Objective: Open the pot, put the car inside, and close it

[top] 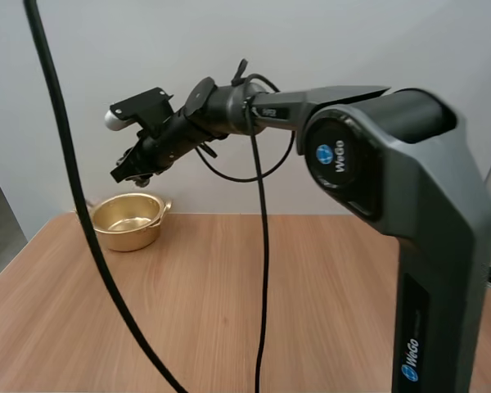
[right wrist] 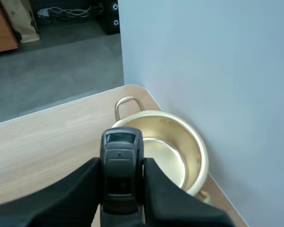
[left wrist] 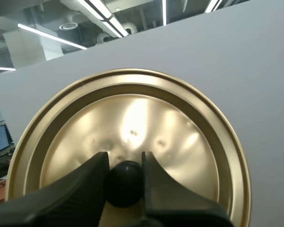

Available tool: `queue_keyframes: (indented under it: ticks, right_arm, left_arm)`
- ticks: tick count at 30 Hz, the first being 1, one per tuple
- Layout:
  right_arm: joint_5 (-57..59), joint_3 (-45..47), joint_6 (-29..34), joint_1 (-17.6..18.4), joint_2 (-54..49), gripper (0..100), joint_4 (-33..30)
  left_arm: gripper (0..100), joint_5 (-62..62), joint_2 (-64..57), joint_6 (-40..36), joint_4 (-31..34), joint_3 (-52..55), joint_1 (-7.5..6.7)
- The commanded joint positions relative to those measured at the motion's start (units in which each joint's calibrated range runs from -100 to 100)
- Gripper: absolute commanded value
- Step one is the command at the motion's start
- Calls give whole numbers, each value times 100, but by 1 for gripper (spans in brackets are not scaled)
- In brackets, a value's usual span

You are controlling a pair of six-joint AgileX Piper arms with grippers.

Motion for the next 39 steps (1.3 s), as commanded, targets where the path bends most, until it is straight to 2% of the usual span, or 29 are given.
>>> queue_keyframes:
  ticks: [1, 7, 12, 20, 27, 28, 32, 33, 34, 35, 39]
  right_arm:
    - [0, -469, -71, 28, 616, 0, 6]
    - [0, -1390, -86, 31, 1610, 0, -17]
    - [0, -1805, -154, 37, 2230, 0, -5]
    - [-227, -1892, -501, 37, 2765, 0, 5]
    - [-313, -1892, -501, 37, 2826, 0, 5]
    - [-354, -1892, -501, 37, 2811, 7, 5]
    - [-536, -1892, -372, 37, 2803, 75, 5]
    - [-578, -1892, -302, 37, 2803, 87, 5]
    - [-597, -1892, -293, 37, 2803, 89, 5]
    - [-597, -1892, -293, 37, 2803, 84, 5]
    - [-518, -1892, -278, 37, 2712, 46, 5]
  left_arm:
    - [0, 31, -30, 1, 173, 5, 3]
    - [0, 31, -57, 1, 363, 5, 3]
    - [0, 31, -28, 1, 365, 5, 3]
    - [0, 31, 46, 1, 365, 5, 3]
    - [0, 217, 47, 1, 365, 5, 3]
    - [0, 234, 47, 1, 365, 5, 3]
    - [0, 253, 47, 1, 365, 5, 3]
    - [0, 253, 47, 1, 365, 5, 3]
    - [0, 253, 47, 1, 365, 5, 3]
    - [0, 253, 47, 1, 365, 5, 3]
    - [0, 249, 62, 10, 365, 5, 3]
